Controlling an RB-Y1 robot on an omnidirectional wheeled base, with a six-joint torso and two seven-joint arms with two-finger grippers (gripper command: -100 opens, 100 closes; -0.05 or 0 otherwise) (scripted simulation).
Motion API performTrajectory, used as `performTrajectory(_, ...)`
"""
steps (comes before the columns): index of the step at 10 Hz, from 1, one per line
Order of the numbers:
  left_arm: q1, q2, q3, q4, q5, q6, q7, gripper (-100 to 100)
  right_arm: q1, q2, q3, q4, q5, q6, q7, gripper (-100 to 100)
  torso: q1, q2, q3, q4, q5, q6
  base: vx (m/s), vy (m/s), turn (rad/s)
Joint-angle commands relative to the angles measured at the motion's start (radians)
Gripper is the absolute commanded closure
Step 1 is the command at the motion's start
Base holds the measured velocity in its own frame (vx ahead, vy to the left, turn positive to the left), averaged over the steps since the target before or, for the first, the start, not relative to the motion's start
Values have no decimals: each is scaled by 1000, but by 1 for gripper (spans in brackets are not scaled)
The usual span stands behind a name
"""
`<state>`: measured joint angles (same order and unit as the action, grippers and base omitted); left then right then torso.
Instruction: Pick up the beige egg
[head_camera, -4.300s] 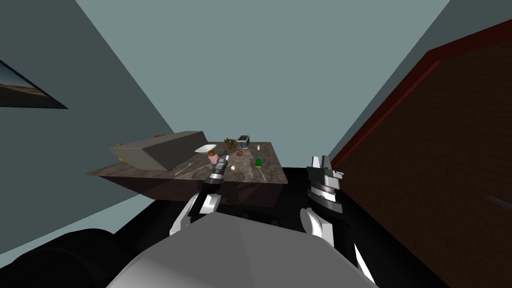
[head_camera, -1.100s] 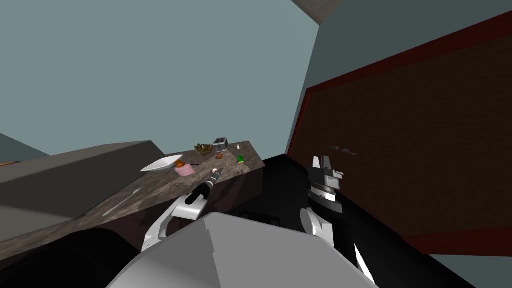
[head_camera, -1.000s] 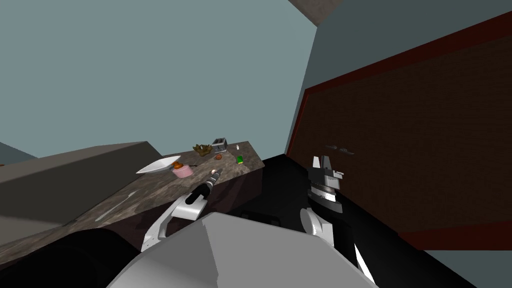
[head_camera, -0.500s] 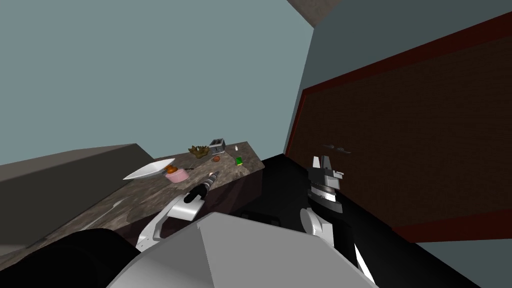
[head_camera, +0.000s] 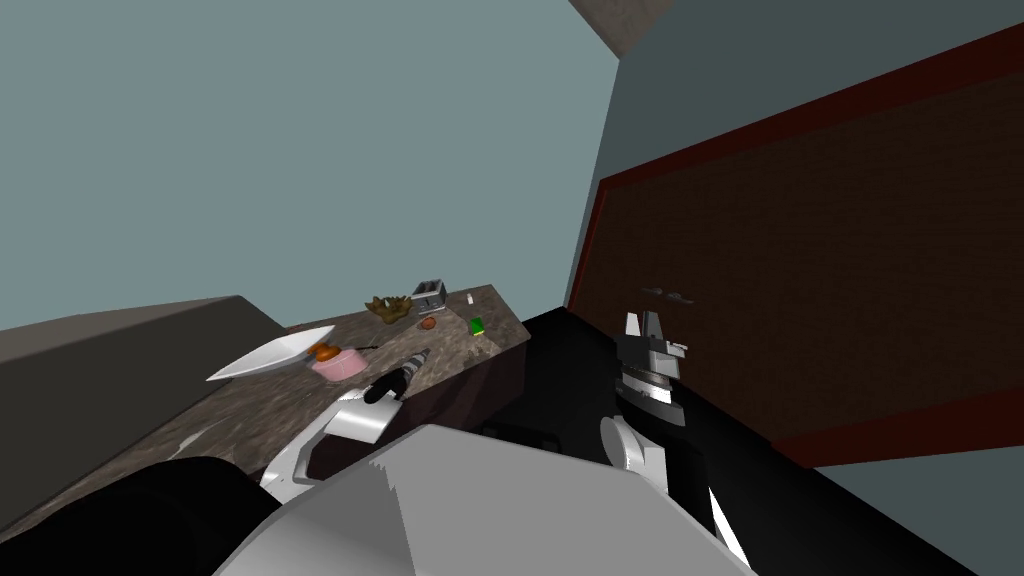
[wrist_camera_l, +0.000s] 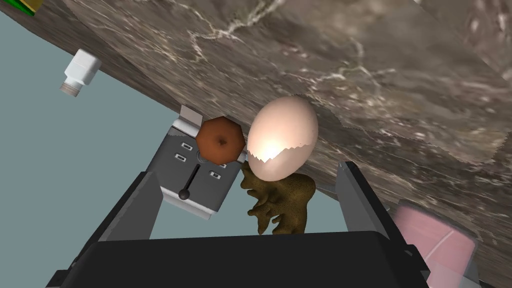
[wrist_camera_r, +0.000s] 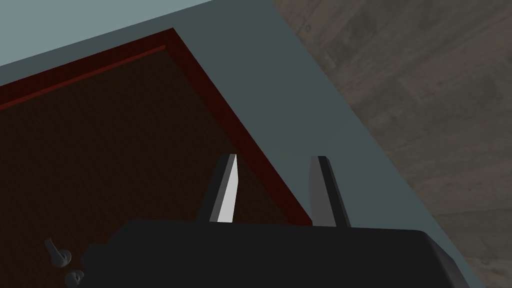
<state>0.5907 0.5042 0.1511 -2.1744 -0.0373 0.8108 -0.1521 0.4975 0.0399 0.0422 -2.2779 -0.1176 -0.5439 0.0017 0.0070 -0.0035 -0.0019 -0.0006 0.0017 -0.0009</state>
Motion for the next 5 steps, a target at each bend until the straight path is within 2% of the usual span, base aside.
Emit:
performTrajectory(1, 3, 10, 2, 14, -5, 34, -1, -100, 0, 0, 0, 0, 0, 0, 0, 0, 0, 0, 0, 0, 0, 0, 60, 96, -79)
performTrajectory(2, 3, 10, 4, 5, 1, 22, 0, -100, 0, 0, 0, 0, 0, 0, 0, 0, 1, -1, -1, 0, 0, 0, 31, 52, -23)
performTrajectory(3, 4, 11, 5, 5, 2, 27, -1, 0, 0, 0, 0, 0, 0, 0, 0, 0, -1, 0, 0, 0, 0, 0, 5, 9, 2)
performTrajectory(4, -25, 10, 10, 41, -1, 26, 2, -100, 0, 0, 0, 0, 0, 0, 0, 0, -4, 2, 1, 0, -1, 0, -21, 7, -115)
performTrajectory(5, -35, 10, 12, 53, -2, 26, 3, -100, 0, 0, 0, 0, 0, 0, 0, 0, -4, 3, 2, 1, -1, 0, -41, 6, -98)
